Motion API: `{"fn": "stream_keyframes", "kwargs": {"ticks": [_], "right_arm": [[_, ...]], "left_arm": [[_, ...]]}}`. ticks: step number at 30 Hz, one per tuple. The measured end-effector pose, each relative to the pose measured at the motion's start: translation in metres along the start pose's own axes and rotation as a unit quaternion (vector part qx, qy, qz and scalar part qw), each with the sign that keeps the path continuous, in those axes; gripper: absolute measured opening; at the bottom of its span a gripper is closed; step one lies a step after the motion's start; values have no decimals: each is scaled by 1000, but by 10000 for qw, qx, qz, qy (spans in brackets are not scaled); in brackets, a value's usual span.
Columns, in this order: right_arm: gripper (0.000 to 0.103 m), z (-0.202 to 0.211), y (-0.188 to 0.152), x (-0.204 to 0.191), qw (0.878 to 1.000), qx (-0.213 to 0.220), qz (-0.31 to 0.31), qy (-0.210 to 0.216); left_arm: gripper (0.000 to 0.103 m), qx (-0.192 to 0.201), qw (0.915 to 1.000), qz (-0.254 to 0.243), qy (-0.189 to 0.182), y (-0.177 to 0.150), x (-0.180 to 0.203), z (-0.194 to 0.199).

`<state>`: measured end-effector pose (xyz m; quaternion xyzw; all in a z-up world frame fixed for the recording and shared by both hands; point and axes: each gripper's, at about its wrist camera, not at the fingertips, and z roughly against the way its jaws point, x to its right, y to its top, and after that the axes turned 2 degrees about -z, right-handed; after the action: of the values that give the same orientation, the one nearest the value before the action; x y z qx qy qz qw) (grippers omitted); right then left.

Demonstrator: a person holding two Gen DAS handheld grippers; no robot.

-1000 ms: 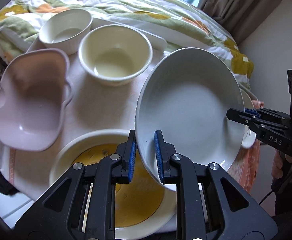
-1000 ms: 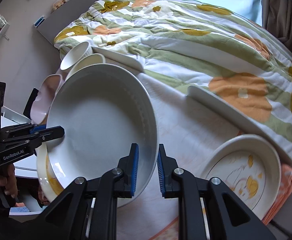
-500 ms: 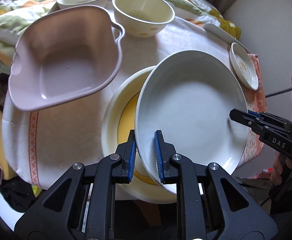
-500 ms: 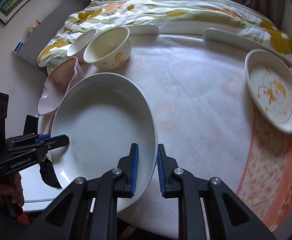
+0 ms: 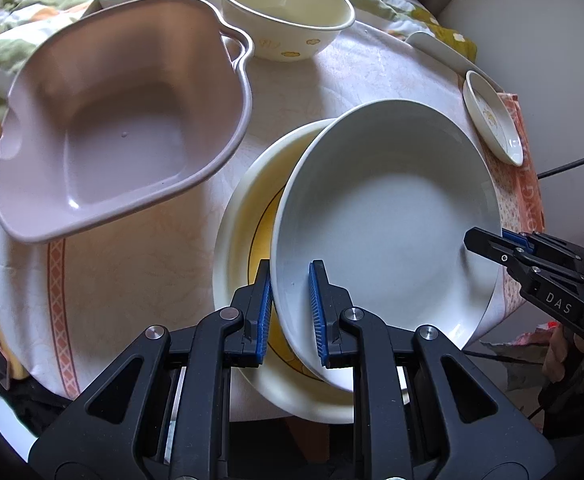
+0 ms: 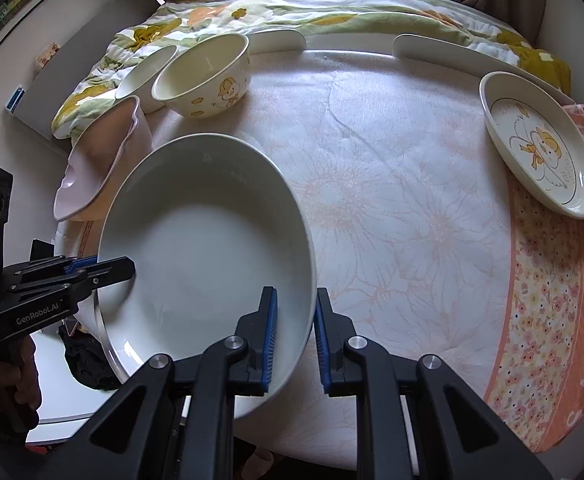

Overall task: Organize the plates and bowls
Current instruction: 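Lift the white plate with both grippers, lower it onto the yellow plate, release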

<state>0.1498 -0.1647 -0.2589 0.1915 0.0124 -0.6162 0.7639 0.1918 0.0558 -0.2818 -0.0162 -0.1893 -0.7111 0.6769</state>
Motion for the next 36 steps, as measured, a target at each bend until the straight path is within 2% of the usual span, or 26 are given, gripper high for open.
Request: {"fn": "stream_keyframes", "kwargs": {"ticks": [4,12,16,31,36], "right_arm": [[17,1,-5,-5,9998,49,114,-136],[17,1,-11,-7,9993,151,182,-276],[17,2,-14,-14,9982,212,319,-457],[17,4,-19,-24,9958,308,419,-750],[17,4,-21,-25,9958,338,387,-763]], "left_arm": [[16,-56,9999,-80,84,0,1,-4],[16,47,9967,-551,593,-1,17,-6],[16,195,9845,-1139,1319,-4,34,-2],[16,264,9747,-1403,1721,-11,45,-2],[16,448,9607,-1653,2182,-12,53,2]]}}
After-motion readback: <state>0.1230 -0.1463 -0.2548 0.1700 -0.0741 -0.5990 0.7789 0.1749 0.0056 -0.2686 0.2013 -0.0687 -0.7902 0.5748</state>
